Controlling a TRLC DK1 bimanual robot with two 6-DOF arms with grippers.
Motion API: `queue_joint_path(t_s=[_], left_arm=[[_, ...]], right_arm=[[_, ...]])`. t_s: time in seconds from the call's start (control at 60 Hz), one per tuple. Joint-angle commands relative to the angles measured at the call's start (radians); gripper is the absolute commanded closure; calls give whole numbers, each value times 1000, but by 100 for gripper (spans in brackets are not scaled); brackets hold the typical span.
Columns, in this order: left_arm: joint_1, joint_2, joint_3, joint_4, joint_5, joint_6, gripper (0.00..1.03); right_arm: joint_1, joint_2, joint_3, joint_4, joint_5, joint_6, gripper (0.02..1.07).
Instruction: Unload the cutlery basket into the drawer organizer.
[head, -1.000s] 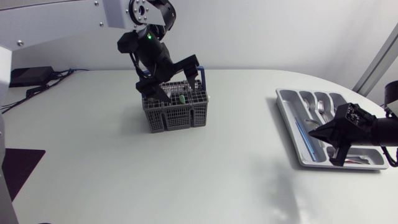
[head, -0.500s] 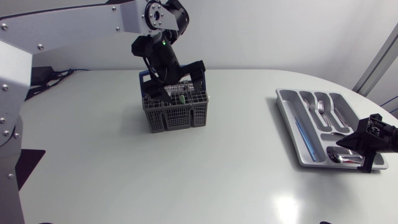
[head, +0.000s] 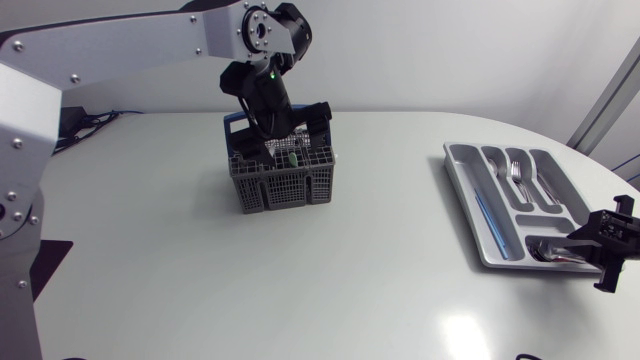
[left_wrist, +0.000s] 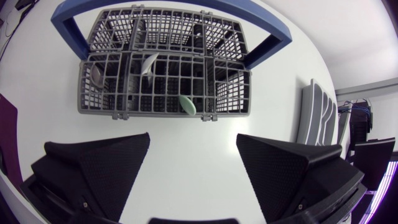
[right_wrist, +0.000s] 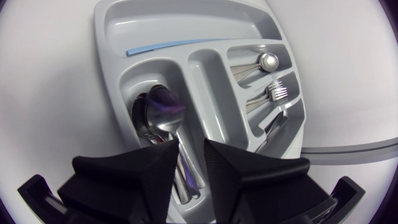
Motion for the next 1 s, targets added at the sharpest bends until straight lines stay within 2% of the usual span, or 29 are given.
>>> queue_joint_path(t_s=[0.0, 0.083, 0.15, 0.3, 0.617, 0.983], left_arm=[[-10, 35, 40, 4, -23, -34, 6], [-13, 37, 51, 4, -40, -41, 8], [-21, 40, 57, 4, -72, -49, 9], [-27, 48, 66, 4, -103, -61, 10], [-30, 74, 94, 1, -158, -90, 13], [-34, 92, 111, -11, -176, -103, 14]], right_arm=[[-13, -19, -39, 5, 5, -40, 32], [-16, -45, -52, 5, 0, -37, 13], [-16, -78, -69, 5, -17, -34, 10], [-15, -160, -117, -3, -58, -18, 9], [60, -295, -154, -34, -118, 147, 8], [237, -397, -186, -34, -140, 444, 8]])
